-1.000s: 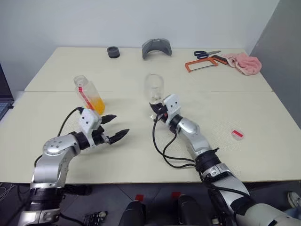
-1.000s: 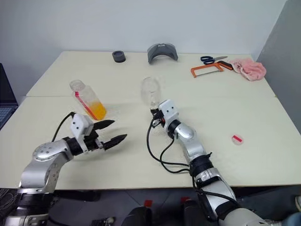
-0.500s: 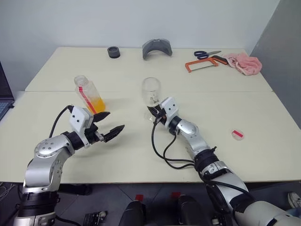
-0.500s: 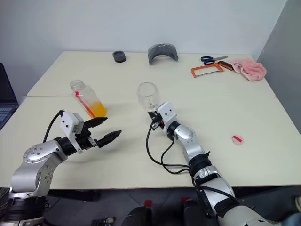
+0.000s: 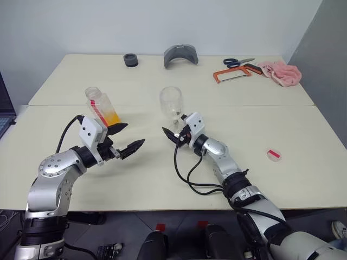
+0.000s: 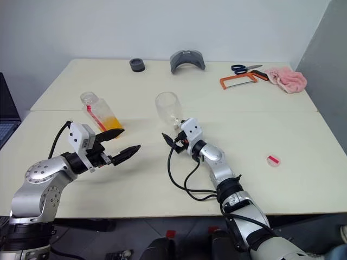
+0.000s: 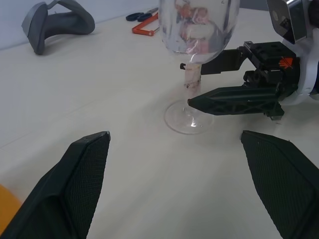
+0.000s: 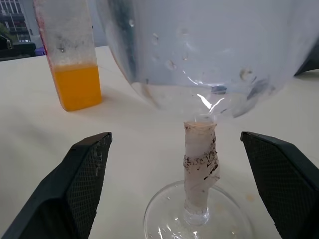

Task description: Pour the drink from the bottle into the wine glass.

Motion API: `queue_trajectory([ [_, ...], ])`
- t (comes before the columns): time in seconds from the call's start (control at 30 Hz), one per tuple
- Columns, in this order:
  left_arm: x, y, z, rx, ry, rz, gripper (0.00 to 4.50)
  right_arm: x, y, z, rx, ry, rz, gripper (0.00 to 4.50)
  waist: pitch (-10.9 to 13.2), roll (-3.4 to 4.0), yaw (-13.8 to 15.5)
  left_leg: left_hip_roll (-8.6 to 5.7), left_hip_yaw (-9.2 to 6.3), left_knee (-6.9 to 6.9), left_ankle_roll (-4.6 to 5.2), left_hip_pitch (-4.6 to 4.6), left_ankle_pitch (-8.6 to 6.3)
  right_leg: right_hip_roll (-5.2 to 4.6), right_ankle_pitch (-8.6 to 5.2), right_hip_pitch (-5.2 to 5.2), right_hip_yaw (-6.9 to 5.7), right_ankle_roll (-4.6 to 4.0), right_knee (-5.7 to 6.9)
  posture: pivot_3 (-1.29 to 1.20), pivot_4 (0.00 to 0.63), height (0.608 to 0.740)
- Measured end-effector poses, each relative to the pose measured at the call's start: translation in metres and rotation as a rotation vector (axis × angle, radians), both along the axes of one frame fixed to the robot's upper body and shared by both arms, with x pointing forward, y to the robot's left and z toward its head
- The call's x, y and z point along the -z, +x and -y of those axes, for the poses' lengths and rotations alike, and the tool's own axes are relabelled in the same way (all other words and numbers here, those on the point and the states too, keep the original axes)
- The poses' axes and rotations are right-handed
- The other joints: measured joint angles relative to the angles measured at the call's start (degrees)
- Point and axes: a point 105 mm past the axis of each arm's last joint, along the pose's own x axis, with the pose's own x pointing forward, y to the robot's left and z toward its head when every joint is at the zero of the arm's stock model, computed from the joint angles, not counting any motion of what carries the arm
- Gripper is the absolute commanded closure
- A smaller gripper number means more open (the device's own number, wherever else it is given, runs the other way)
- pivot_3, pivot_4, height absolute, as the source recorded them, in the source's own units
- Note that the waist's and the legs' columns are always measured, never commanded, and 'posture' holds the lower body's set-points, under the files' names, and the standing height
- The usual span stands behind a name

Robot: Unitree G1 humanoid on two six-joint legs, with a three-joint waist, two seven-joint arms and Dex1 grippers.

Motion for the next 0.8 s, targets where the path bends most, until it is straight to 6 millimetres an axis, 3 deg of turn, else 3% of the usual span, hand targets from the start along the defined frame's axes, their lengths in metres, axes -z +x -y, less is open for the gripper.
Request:
queue_trajectory([
  [0.8,-0.009,0.001,0.004,0.017,-0.025,0.027,0.0,0.007,-0.001,0.01,0.023,0.003,-0.03,0.01,0.0,0.0,0.0,0.0,0.0,0.0,0.0,0.0,0.0,0.0,0.0,0.0,0.0,0.0,0.0,0.0,0.15,0.74],
])
